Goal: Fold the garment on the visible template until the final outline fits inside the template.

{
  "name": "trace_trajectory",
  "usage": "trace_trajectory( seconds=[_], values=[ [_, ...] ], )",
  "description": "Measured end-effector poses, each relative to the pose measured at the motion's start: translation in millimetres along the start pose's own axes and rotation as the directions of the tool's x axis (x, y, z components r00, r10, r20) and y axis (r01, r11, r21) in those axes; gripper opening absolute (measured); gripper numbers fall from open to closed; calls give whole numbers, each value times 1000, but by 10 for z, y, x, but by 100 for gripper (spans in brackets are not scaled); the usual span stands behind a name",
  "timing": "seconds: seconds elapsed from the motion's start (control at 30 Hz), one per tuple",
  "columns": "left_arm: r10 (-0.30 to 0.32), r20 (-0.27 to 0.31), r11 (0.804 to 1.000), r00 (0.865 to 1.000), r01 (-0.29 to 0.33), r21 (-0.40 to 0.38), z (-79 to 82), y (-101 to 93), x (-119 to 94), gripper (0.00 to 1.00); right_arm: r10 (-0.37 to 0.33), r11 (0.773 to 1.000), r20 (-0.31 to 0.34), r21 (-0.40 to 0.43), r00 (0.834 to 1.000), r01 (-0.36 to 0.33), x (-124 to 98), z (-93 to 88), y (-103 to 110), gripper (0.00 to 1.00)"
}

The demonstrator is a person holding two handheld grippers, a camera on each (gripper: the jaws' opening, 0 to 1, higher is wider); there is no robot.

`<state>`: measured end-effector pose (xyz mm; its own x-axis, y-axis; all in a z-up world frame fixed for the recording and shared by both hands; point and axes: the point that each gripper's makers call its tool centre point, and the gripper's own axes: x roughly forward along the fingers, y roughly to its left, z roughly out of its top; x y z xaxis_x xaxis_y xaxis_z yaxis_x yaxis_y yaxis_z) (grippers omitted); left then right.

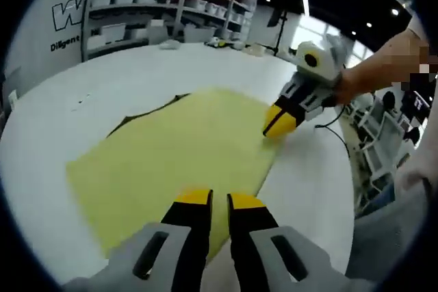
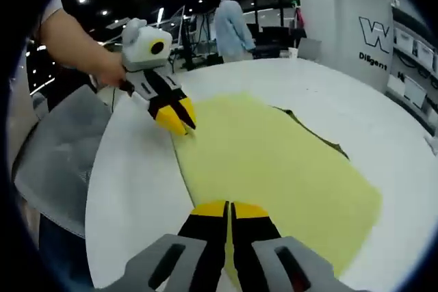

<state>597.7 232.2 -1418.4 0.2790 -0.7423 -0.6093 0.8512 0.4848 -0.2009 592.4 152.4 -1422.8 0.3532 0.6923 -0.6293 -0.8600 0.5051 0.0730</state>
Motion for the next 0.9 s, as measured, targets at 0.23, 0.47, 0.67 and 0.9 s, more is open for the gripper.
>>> trace_trajectory(
  seconds=[0.23, 0.47, 0.67, 0.9],
  values=[
    [-26, -8, 999, 1000, 26, 43, 21, -115, 165, 5, 77, 995, 11, -70, 997, -76, 324, 177, 276, 0],
    [-30, -54, 997, 998, 34, 64, -126, -133, 249, 1, 110, 986, -32, -121, 993, -113, 474, 84, 383, 0],
    [-35, -53, 997, 998, 38, 64, -201, -107, 192, 0, 92, 991, -4, -94, 996, -92, 373, 18, 313, 0],
    [-8, -57, 999, 998, 9, 34, -333, 36, -32, 1, 39, 999, 21, 15, 999, -40, 108, -178, 148, 0]
  ],
)
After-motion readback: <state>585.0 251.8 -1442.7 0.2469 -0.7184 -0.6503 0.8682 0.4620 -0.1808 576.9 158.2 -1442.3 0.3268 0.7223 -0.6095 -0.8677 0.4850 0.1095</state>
